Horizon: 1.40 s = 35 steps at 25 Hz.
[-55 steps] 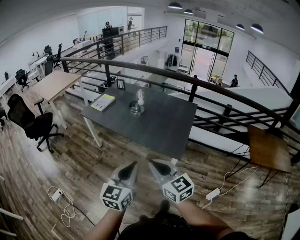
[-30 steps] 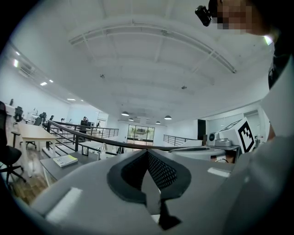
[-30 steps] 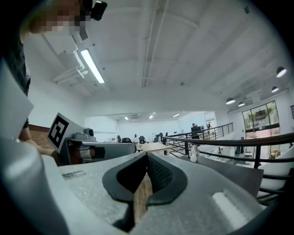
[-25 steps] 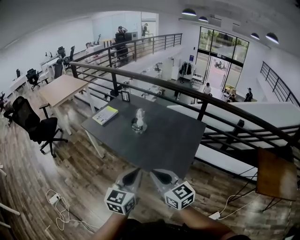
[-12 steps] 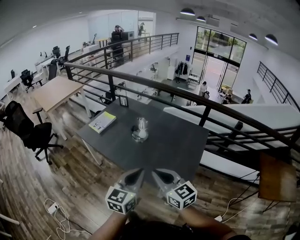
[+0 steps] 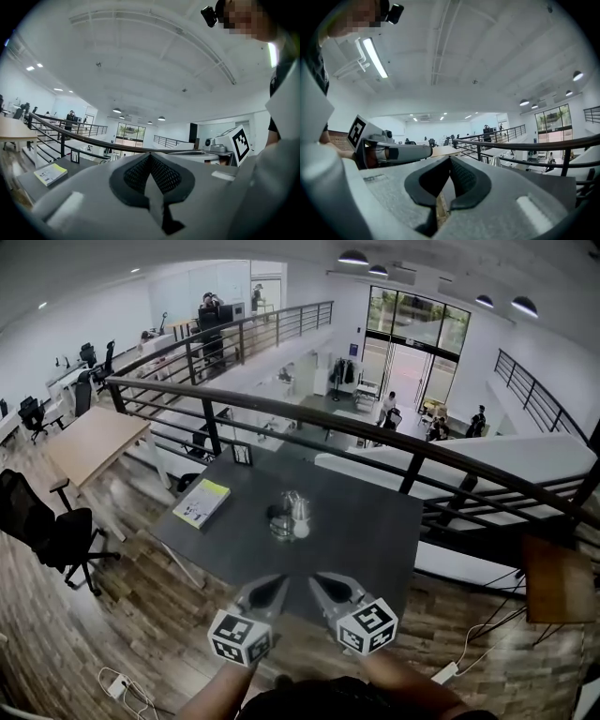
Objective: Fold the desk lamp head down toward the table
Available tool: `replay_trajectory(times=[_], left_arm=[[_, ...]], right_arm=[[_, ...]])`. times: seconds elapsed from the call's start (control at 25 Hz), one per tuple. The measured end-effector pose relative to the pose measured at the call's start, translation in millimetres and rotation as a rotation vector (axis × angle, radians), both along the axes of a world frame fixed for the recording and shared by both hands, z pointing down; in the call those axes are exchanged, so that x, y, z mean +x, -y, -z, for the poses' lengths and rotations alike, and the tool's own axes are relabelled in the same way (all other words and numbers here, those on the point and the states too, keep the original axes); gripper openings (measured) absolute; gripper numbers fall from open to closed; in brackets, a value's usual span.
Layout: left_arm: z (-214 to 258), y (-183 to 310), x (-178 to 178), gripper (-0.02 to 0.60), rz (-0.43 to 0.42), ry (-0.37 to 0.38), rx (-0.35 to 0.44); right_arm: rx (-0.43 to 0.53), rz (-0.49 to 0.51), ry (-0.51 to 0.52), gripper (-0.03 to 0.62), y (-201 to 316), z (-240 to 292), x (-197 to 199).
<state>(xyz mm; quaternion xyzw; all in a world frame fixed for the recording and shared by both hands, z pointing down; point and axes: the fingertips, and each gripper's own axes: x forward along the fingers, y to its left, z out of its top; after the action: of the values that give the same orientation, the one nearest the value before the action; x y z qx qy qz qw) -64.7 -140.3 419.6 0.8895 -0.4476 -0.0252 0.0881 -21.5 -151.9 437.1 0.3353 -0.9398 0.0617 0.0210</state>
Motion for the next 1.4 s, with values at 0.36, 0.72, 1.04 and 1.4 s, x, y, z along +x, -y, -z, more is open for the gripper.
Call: replay_trajectory(times=[0.36,0.72,1.04,1.4], left_arm=[[-16,36,-6,0.000,-0.047,-0.007,-0.037],[-26,108,-5,0.002,-0.013,0.017,-0.065],[-30,160,-2,0.000,0.025,0.029,-0.078],[-50,205,-21,0.002,-0.018,0.030,-0.133]], right_arm=[[-0.038,-0.042,-0.011,0.003,37,-15,-8],[-0.048,-0.031,-0.032,0.005,124,-18,-2],[-0.100,-0.032,-0.093,0.092,192,-36,-2],[-0.211,-0.064,-0.187,0.190,240,-84,-29]])
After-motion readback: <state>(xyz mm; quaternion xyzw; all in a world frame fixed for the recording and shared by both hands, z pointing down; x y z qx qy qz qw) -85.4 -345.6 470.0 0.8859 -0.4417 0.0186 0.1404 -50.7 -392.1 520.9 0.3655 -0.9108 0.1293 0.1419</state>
